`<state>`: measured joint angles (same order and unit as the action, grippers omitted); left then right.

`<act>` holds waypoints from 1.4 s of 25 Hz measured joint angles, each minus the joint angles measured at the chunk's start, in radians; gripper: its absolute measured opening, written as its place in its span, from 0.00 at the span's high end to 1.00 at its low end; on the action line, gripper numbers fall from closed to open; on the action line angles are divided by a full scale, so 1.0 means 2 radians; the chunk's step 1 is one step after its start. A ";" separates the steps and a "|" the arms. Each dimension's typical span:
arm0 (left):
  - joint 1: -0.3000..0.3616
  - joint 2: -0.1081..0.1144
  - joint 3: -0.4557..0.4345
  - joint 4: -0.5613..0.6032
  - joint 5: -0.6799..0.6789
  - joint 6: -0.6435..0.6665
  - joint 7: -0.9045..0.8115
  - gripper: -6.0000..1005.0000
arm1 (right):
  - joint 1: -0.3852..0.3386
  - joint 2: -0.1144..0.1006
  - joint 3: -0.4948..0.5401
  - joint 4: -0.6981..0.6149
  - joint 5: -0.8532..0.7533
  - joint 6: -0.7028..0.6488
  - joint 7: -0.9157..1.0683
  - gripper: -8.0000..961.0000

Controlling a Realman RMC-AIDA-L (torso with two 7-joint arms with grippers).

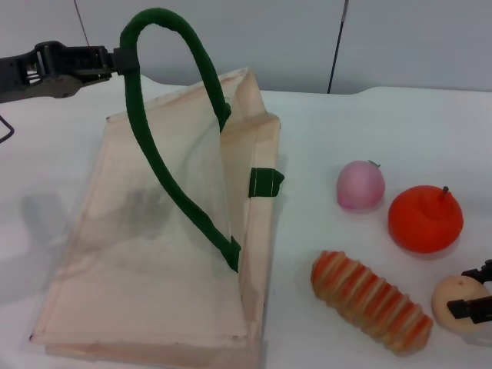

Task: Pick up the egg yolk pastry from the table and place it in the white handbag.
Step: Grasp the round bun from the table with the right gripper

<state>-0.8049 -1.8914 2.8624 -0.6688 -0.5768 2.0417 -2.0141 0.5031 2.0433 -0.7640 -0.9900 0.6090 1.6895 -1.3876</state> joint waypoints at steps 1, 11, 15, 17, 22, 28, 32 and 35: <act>0.000 0.000 0.000 0.000 0.000 0.000 0.000 0.87 | 0.000 0.000 0.000 -0.002 0.000 0.000 0.000 0.24; 0.000 0.000 0.000 0.000 0.000 0.000 -0.001 0.87 | -0.002 0.000 0.000 -0.013 0.001 0.010 0.001 0.32; -0.001 0.000 0.000 0.000 0.000 0.000 -0.001 0.87 | -0.003 0.000 0.000 -0.018 0.001 0.014 0.001 0.35; -0.001 0.000 0.000 0.000 -0.001 0.000 -0.001 0.87 | -0.003 -0.001 0.000 -0.020 0.001 0.018 0.001 0.36; -0.002 0.000 0.000 0.001 -0.001 0.000 -0.002 0.87 | -0.003 0.000 0.000 -0.027 0.002 0.025 0.001 0.41; -0.002 0.000 0.000 0.001 -0.001 0.000 -0.006 0.87 | -0.004 -0.001 0.002 -0.039 0.006 0.030 0.001 0.44; -0.004 0.000 0.001 0.001 -0.001 0.000 -0.006 0.87 | -0.007 -0.002 0.016 -0.093 0.030 0.058 0.000 0.45; -0.006 0.000 0.001 0.001 -0.001 0.002 -0.007 0.87 | -0.010 -0.002 0.016 -0.119 0.059 0.068 0.000 0.46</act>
<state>-0.8162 -1.8906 2.8641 -0.6662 -0.5784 2.0456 -2.0271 0.4824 2.0397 -0.7319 -1.2282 0.7277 1.8262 -1.3867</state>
